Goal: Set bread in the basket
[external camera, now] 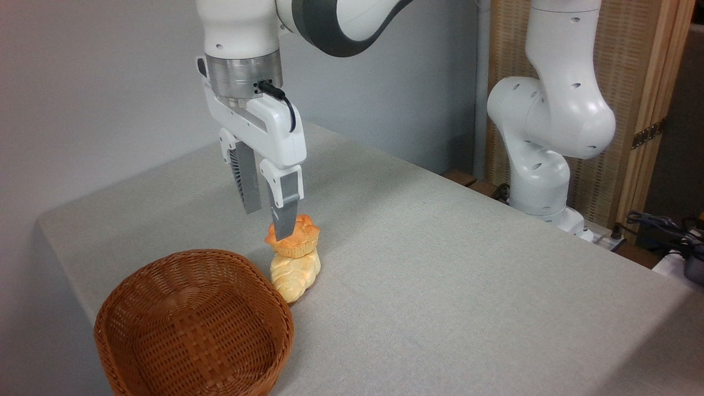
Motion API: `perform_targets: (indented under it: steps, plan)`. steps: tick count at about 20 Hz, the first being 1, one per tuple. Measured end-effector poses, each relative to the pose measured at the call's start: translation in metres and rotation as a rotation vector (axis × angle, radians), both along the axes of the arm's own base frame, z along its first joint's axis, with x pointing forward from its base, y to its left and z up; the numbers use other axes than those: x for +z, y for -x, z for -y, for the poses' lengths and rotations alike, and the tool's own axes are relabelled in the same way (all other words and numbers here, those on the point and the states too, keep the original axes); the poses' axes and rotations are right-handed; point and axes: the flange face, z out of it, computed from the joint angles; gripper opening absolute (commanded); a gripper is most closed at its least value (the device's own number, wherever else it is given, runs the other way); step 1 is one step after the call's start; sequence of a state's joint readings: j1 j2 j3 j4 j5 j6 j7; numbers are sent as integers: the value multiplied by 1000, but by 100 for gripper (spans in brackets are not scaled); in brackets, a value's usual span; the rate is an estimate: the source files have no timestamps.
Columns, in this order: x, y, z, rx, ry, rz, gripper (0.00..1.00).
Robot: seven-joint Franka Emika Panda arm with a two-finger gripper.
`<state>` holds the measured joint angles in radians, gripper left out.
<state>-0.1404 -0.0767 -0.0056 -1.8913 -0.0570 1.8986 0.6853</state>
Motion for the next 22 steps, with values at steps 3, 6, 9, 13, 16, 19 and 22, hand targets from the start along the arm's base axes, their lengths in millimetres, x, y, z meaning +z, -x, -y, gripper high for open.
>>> perform_targets:
  steps: [3,6,9,13,16,19,22]
  plan:
    - [-4,5,0,-3,-6,-44,100]
    - [-6,7,0,-5,-9,-66,100]
    - [-10,9,3,-9,-8,-81,100]
    - [-23,12,22,-20,52,-118,100]
    - [-41,18,41,-54,47,-156,100]
    - [-57,19,48,-66,40,-186,100]
    - [-74,16,53,-81,15,-213,100]
